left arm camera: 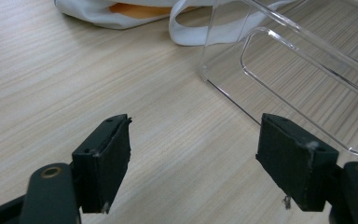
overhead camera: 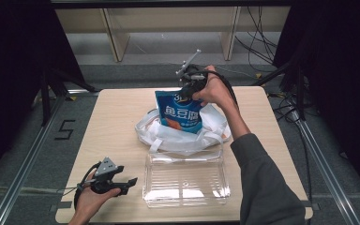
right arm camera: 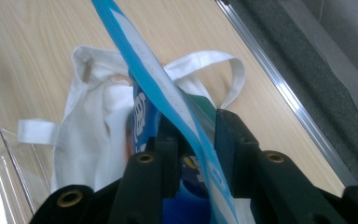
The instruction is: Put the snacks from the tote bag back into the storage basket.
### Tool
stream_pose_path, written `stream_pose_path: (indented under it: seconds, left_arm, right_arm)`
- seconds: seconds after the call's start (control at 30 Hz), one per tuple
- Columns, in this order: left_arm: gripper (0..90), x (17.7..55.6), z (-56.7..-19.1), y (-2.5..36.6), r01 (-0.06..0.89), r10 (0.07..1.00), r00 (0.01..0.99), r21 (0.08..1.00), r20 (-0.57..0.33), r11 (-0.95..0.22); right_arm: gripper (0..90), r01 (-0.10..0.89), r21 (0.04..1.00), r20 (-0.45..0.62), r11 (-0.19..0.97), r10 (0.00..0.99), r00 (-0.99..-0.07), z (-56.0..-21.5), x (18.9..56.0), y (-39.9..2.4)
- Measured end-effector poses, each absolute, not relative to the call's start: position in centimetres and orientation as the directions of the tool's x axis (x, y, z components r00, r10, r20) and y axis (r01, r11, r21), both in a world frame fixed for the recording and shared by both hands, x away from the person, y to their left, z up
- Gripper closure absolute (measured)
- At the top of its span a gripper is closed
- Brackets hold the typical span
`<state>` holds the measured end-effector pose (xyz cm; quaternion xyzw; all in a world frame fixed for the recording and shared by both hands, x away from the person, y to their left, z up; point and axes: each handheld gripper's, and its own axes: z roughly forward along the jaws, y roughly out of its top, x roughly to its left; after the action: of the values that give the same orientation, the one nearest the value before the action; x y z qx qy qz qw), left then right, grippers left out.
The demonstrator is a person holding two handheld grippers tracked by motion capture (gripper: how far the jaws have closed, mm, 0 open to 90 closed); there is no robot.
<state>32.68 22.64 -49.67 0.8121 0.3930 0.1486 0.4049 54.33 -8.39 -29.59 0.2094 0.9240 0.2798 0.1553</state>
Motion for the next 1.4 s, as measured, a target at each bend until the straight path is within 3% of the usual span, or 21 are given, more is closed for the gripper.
stream_pose_path:
  seconds: [0.43,0.5,1.03,1.4]
  left_arm:
    - [26.1,32.7,-49.8,22.4,0.52,0.764,0.638,0.787,-0.1,-0.331]
    - [26.3,32.7,-49.7,22.7,0.522,0.748,0.659,0.767,-0.084,-0.374]
    - [26.7,32.8,-49.8,22.9,0.526,0.751,0.651,0.78,-0.113,-0.338]
    - [26.7,32.7,-49.9,22.8,0.528,0.759,0.639,0.789,-0.125,-0.314]
  right_arm:
    - [90.0,0.249,0.545,-0.205,0.801,0.415,-0.886,-29.5,54.4,-8.1]
    - [90.0,0.233,0.535,-0.211,0.812,0.396,-0.894,-29.4,54.5,-8.0]
    - [90.0,0.19,0.508,-0.255,0.84,0.357,-0.898,-28.5,54.2,-7.4]
    - [90.0,0.168,0.536,-0.293,0.827,0.369,-0.882,-24.8,53.0,-7.3]
